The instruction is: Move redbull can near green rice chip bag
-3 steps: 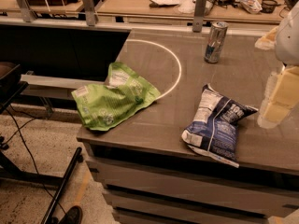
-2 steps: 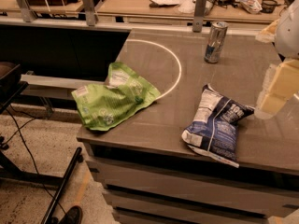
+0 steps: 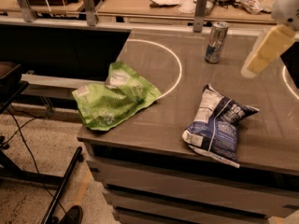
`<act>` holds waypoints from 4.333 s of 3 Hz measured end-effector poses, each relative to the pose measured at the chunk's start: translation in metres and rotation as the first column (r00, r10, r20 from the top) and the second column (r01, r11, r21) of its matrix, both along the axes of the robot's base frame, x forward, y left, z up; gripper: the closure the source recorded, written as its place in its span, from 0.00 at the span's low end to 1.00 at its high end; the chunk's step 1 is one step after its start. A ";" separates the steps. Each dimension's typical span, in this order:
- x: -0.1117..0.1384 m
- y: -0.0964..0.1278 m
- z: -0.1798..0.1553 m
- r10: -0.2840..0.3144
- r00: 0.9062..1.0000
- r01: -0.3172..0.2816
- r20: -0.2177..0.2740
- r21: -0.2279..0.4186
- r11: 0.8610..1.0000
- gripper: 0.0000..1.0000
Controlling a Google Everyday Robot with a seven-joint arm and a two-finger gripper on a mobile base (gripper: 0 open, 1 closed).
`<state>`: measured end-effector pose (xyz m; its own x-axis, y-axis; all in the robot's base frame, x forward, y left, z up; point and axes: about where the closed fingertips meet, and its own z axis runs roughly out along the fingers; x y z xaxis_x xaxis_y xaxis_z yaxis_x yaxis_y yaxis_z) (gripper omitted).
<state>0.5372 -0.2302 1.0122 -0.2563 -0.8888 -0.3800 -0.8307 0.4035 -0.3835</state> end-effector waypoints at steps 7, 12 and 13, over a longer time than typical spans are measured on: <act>0.240 -0.010 -0.067 -0.333 0.941 0.246 0.060 0.557 0.793 0.14; 0.174 0.076 -0.023 -0.011 0.998 -0.024 0.058 0.577 0.817 1.00; 0.139 0.120 -0.030 0.098 0.994 -0.103 0.040 0.566 0.818 1.00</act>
Offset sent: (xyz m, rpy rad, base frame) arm 0.1704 -0.0226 0.0368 0.4235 -0.3146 -0.1664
